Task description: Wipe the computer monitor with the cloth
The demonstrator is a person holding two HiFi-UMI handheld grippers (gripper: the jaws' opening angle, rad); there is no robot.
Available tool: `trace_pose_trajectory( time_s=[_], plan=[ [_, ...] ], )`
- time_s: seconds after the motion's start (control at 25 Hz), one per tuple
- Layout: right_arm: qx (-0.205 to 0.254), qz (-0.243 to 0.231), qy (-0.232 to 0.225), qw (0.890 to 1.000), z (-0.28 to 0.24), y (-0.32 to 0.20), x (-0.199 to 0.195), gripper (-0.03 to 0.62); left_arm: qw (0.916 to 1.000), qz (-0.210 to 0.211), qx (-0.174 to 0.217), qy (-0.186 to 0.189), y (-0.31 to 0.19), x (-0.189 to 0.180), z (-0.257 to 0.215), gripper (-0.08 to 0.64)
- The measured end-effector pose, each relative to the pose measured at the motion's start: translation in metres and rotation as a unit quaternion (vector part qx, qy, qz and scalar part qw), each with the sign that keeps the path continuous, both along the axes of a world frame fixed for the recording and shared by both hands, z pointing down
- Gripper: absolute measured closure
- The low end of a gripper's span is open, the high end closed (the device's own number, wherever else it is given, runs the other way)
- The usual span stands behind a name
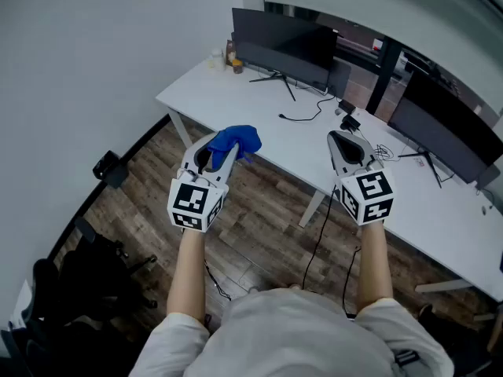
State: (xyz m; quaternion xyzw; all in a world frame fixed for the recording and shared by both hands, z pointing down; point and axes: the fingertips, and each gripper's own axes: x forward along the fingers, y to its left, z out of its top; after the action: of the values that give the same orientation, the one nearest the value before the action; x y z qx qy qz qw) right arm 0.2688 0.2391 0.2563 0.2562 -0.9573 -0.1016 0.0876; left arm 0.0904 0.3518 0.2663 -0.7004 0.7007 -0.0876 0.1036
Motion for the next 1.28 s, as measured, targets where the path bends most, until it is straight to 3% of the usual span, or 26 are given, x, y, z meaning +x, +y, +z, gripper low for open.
trace_pose_trajectory(
  time_s=[0.2,0.44,0.72,0.96,1.28],
  plan=[
    [-0.005,0.003,-0.006,1.0,0.002,0.003,-0.012,0.578,0.9999,0.01,0.003,0.001,0.001,-0.006,0.0,0.414],
    [-0.038,-0.04,-0.005,0.999,0.019,0.026,-0.029,0.58,0.9998,0.019,0.001,0.01,0.008,-0.022,0.011,0.414],
    [-0.057,-0.032,0.002,0.998,0.035,0.019,-0.052,0.58,0.9993,0.027,-0.01,0.025,0.0,-0.048,0.031,0.414],
    [-0.051,-0.039,0.004,0.998,0.041,-0.035,-0.091,0.577,0.9992,0.019,-0.013,0.033,-0.054,-0.087,0.042,0.414],
    [-0.025,-0.021,-0.029,0.999,0.028,-0.176,-0.146,0.578,0.999,0.006,-0.011,0.043,-0.189,-0.153,0.043,0.413]
  ],
)
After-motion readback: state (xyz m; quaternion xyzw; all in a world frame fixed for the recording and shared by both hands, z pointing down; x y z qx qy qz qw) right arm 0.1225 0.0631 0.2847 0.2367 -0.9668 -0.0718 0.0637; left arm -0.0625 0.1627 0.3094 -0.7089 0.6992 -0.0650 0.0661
